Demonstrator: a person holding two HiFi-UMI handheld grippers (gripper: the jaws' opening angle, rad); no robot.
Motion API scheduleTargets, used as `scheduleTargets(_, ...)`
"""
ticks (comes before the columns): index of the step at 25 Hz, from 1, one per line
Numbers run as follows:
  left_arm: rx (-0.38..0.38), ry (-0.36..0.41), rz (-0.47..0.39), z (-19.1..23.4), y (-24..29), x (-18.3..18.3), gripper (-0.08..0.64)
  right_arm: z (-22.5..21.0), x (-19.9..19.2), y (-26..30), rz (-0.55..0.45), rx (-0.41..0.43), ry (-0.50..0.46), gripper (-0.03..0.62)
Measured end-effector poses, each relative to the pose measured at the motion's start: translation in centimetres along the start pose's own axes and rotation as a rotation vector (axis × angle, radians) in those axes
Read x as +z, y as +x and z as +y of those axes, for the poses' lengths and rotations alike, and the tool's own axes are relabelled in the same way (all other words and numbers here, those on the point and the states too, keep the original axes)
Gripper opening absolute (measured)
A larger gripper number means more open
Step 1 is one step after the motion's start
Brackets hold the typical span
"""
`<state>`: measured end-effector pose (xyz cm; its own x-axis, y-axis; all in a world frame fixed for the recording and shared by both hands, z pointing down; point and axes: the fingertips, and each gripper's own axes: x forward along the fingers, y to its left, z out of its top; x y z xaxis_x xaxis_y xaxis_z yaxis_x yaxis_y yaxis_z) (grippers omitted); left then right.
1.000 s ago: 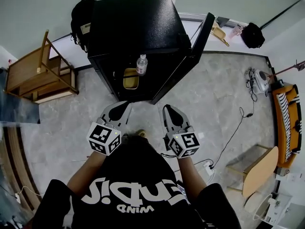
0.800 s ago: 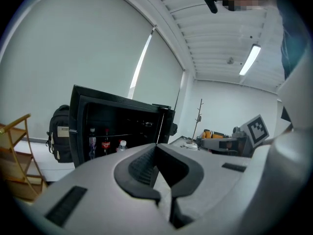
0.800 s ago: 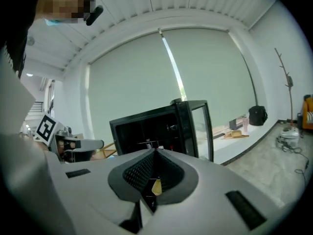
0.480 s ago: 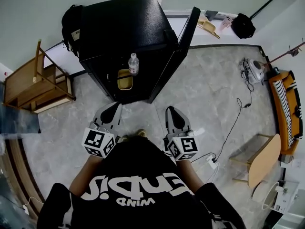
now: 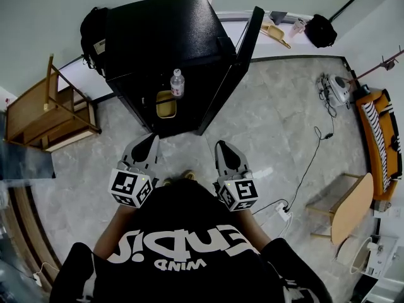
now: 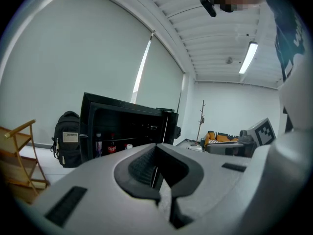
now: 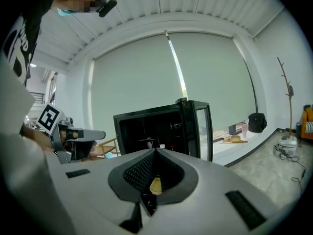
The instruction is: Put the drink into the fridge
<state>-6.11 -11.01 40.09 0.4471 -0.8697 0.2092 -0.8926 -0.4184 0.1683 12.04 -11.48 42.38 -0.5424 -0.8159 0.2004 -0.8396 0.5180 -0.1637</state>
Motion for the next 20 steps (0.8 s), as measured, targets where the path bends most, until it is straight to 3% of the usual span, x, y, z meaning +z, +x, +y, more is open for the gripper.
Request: scheduleTargets(20,-0.011,-0.039,-0.008,1.6,0.0,-0.1,0.008,0.4,-1.6,0.6,0.038,-0.023,0.011,0.025)
